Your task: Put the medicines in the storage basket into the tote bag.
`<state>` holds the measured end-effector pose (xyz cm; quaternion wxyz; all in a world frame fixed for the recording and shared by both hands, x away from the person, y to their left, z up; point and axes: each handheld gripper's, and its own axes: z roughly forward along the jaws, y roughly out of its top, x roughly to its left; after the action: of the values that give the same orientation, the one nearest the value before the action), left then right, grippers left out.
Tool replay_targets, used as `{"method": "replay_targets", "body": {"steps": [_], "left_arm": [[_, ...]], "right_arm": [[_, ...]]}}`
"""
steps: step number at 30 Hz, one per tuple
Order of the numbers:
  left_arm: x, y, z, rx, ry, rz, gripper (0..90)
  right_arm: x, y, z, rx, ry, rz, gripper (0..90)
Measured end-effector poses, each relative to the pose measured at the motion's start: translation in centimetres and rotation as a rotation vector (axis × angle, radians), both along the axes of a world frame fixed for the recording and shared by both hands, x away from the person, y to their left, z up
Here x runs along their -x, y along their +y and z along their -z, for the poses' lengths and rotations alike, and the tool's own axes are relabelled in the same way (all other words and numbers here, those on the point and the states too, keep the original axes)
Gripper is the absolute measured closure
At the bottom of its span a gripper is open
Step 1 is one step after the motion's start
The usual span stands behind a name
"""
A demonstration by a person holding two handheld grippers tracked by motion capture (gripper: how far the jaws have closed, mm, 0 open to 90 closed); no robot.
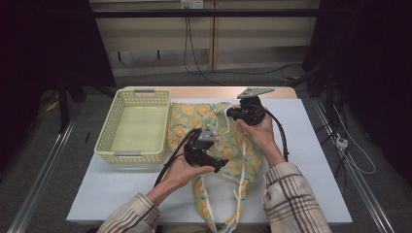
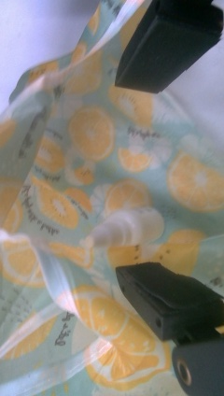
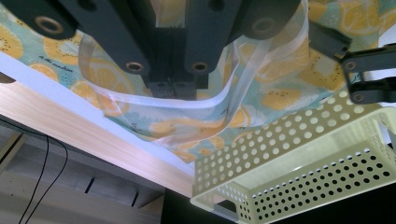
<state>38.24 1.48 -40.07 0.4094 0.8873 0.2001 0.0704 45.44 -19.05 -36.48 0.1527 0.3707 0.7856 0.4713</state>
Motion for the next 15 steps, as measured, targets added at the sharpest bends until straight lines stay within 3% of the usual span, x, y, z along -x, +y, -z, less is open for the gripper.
{"method": "replay_targets", "body": {"steps": [1,2,3,6,8,9,15], "left_arm": [[0.2,0.1,0.0,0.003,-0.014,-0.004,9.5],[0.6,0.1,-0.1,-0.024,-0.025,-0.022,9.6],[0.6,0.3,0.1,-0.001,-0.004,0.012,9.8],[1.3,0.5,0.4,-0.022,-0.016,0.035,11.9],[1.9,0.8,0.3,-0.042,-0.056,0.000,12.9],[1.9,0.9,0.5,-0.013,-0.038,0.027,13.3],[2.8,1.3,0.6,-0.054,-0.039,0.082,13.3]], "right_arm": [[0.0,0.0,0.1,0.000,0.003,-0.001,90.0],[0.0,0.0,0.1,0.004,0.001,-0.003,90.0],[0.0,0.1,0.2,0.007,0.002,-0.004,90.0],[-0.1,0.1,0.3,0.009,0.003,-0.007,90.0],[-0.1,0.1,0.3,0.010,0.004,-0.007,90.0],[-0.1,0.2,0.3,0.009,0.006,-0.007,90.0],[0.0,0.3,0.7,0.011,0.009,-0.011,90.0]]}}
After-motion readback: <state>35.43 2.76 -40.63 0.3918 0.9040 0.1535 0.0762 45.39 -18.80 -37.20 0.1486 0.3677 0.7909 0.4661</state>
